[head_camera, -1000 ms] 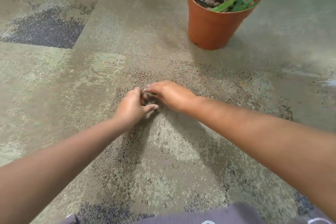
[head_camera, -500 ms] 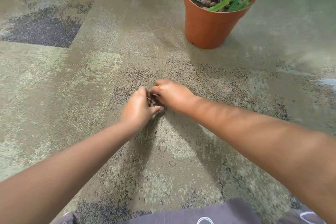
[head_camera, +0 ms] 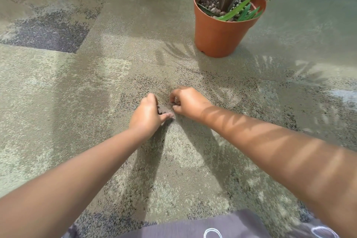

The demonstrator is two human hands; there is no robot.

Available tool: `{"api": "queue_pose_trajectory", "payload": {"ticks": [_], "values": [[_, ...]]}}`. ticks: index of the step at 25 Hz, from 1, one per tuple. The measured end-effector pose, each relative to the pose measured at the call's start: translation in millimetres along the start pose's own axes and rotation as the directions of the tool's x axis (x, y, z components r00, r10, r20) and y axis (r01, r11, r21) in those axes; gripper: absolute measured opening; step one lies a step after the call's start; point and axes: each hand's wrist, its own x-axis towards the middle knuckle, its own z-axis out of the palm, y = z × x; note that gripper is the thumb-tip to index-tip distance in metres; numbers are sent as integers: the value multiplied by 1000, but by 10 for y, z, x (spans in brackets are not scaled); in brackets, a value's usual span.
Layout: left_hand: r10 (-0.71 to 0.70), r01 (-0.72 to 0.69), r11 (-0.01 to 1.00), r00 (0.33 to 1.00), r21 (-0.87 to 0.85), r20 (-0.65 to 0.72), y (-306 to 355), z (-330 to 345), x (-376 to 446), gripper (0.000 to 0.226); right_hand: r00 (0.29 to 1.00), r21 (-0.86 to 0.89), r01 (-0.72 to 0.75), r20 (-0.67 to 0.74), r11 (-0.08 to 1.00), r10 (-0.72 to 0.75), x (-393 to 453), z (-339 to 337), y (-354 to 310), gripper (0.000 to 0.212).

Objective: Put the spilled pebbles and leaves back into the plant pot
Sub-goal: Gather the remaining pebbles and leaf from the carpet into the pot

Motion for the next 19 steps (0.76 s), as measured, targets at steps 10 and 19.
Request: {"api": "queue_pose_trajectory", "payload": {"ticks": [10, 19], "values": [[6, -8, 984, 1000, 180, 11, 48, 10, 70, 34, 987, 133, -147, 92, 980, 135, -12, 33, 103, 17], [-190, 228, 927, 970, -299, 149, 100, -95, 115, 18, 981, 232, -179, 119, 956, 155, -43, 12, 111, 18]]}}
